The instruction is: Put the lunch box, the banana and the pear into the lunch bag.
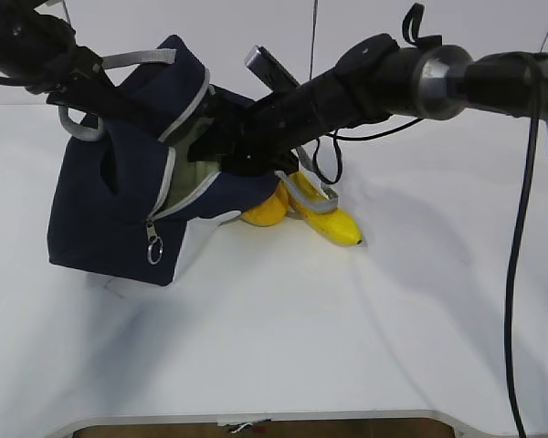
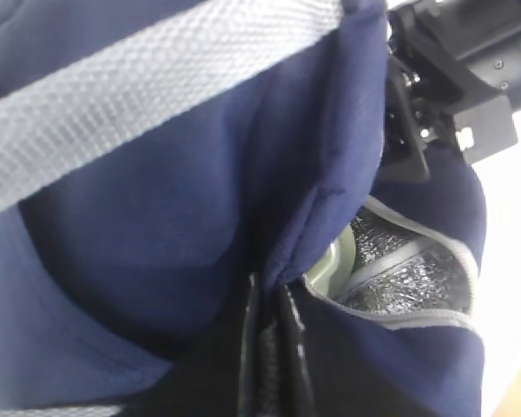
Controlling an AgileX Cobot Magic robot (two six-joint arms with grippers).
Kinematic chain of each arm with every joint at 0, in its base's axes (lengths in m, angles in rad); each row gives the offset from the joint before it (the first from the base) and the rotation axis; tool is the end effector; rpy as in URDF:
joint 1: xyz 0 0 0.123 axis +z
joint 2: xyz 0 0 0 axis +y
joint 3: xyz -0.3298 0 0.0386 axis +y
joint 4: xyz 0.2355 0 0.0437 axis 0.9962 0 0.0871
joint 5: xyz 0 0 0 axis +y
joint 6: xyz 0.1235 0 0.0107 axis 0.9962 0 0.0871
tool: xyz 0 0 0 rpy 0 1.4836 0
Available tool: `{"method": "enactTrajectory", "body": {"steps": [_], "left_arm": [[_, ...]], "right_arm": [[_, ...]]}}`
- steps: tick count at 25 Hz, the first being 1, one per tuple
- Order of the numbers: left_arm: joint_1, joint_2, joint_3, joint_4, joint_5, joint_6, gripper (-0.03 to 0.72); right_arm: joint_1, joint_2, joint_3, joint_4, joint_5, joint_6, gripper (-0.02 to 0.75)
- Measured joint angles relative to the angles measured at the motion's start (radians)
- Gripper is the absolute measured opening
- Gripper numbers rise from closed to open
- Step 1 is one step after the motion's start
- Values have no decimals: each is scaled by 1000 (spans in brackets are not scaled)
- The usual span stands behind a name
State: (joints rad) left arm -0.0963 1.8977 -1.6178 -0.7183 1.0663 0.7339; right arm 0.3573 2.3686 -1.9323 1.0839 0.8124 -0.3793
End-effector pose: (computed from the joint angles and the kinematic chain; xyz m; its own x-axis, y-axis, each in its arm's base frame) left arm 0.4151 -0.1119 0.3082 -0.7448 0.3413 -0.5734 0.6004 0.7178 -0.3527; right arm 0.4973 0.2706 0.1970 -0.9312 0.0701 -0.3577 -0.2425 0.6136 0.7514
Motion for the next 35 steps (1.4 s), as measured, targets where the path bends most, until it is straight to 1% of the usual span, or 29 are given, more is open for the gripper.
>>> {"method": "enactTrajectory", "body": {"steps": [5, 30, 35], "left_arm": [[0, 0, 0, 2, 0, 0, 12], [0, 0, 0, 6, -14, 1, 12], [0, 0, 0, 6, -16, 1, 12]], "right_arm": [[2, -2, 0, -19, -4, 27, 369], [9, 10, -12, -27, -4, 59, 369], [9, 22, -61, -95, 56, 72, 369]]}}
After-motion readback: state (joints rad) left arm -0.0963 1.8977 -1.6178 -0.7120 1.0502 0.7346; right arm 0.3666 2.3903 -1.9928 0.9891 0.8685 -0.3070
